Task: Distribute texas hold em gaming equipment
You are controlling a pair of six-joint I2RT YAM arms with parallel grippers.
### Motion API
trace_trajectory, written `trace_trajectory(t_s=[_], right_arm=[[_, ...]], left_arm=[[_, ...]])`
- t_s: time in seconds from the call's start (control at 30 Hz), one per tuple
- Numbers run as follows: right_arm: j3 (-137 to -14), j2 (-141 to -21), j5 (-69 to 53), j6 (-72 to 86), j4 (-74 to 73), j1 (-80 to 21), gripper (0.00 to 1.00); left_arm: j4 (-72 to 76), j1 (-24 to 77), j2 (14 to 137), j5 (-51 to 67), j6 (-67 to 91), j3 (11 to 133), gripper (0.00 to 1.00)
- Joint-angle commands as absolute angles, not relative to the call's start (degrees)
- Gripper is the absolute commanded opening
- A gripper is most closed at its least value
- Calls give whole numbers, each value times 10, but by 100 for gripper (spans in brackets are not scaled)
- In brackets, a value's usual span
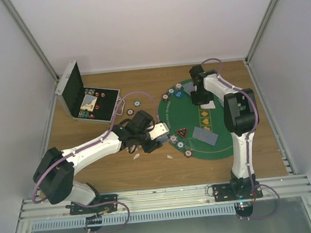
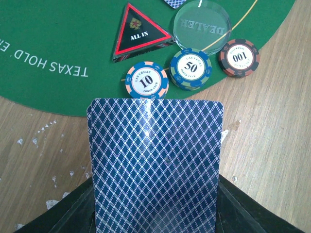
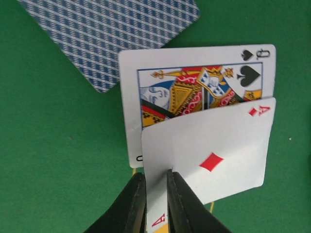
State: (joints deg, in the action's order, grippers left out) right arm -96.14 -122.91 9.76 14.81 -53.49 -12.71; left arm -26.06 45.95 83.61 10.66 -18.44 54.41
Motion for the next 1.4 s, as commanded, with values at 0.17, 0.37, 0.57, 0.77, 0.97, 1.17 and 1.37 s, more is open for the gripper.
trace_trajectory(t_s=[0.17,0.37,0.57,0.77,0.97,1.17,1.37], right_arm=[[-976,-1214,14,174,-536,-130,31],[-927,-1142,-75,172,-509,-124,49],[-774,-1009,-264,144,-405,-117,66],[-630,-921,-448,129,-341,-139,70],[-573,-890,-509,149,-298,-189,73],[-584,-915,-492,148,-301,-227,74],[-608,-945,-483,137,-317,-248,73]], left_arm=[[-231,457,824,110,-180,539,56],[-232,457,823,106,-180,539,56],[-232,457,822,107,-181,540,56],[-229,457,824,113,-180,541,56],[-229,457,822,115,-181,540,56],[-228,457,822,119,-180,540,56],[-228,457,820,118,-180,540,56]])
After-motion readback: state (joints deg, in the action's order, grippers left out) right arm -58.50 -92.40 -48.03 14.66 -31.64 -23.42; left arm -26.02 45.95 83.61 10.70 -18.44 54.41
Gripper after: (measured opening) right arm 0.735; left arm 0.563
